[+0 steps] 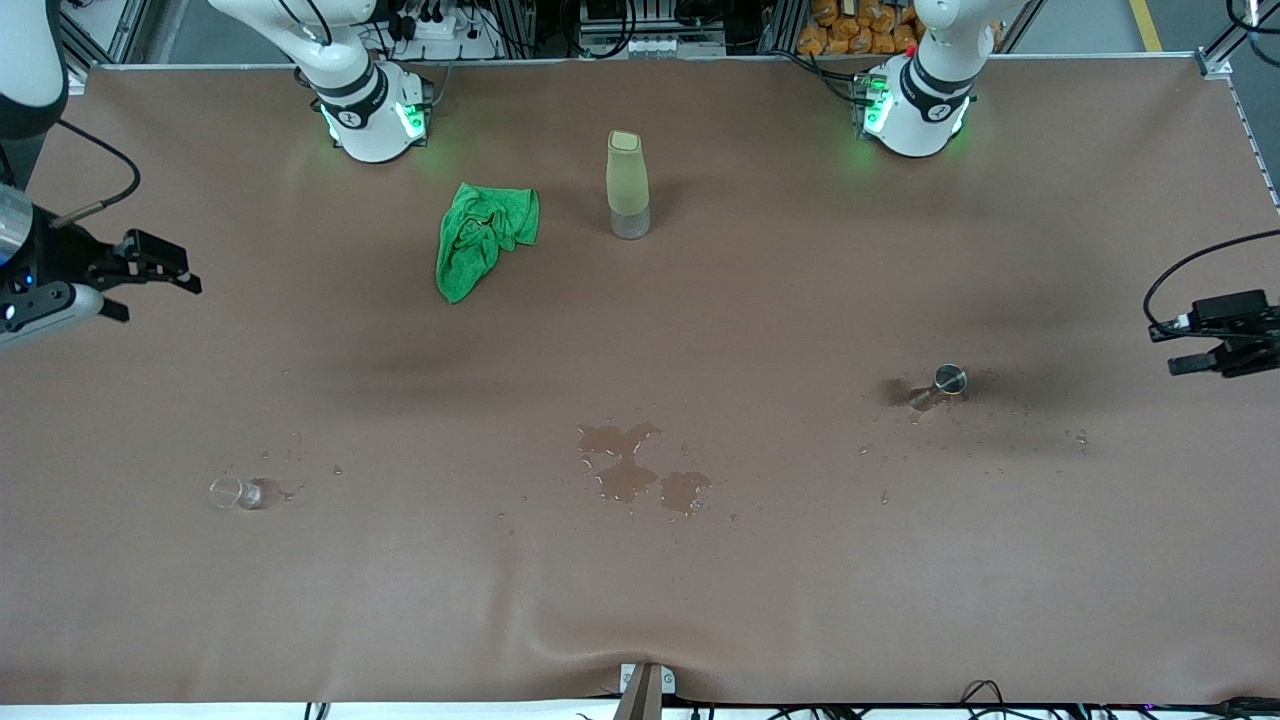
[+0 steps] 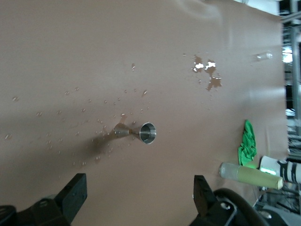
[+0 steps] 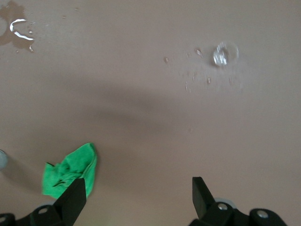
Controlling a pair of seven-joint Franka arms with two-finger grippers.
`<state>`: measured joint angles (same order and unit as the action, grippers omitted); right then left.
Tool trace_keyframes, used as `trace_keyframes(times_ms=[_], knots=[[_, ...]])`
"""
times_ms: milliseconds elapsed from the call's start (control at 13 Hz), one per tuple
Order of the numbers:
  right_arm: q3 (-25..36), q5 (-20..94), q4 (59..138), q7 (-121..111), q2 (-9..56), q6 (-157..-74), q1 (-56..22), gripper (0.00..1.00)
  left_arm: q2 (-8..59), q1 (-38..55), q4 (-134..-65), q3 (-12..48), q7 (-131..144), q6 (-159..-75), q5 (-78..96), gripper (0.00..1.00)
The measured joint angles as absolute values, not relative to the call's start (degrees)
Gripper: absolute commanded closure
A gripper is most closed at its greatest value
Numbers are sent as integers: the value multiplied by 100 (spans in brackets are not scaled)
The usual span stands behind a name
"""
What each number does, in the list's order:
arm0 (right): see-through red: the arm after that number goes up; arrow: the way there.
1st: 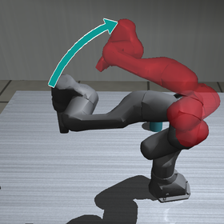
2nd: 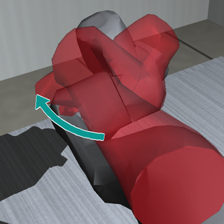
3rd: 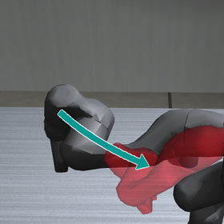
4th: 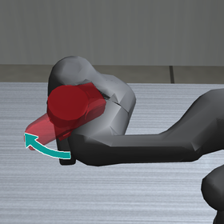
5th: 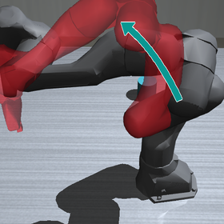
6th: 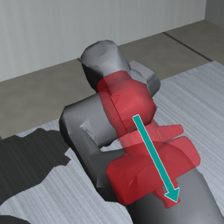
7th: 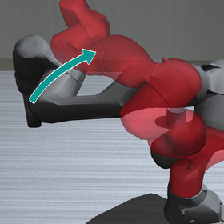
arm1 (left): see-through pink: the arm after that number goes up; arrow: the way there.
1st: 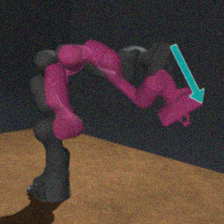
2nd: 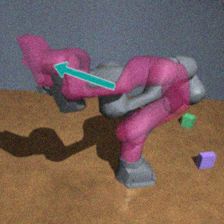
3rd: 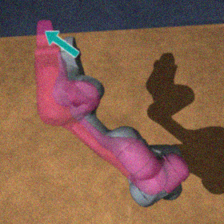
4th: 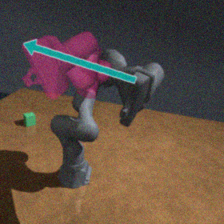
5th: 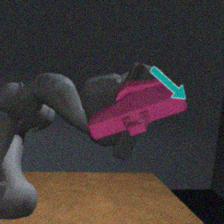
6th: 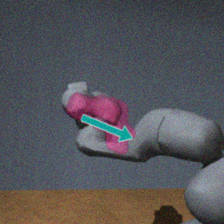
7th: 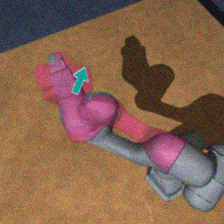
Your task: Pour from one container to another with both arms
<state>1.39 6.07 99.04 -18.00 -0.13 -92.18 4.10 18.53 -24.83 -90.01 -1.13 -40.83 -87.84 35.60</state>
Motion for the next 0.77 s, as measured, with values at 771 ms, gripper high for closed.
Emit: trace_keyframes(times_ms=[771], knots=[[446,83,8670,-489,-87,-7839,85,0,-65,-916,-9057,157,38,-8762,1060,0]])
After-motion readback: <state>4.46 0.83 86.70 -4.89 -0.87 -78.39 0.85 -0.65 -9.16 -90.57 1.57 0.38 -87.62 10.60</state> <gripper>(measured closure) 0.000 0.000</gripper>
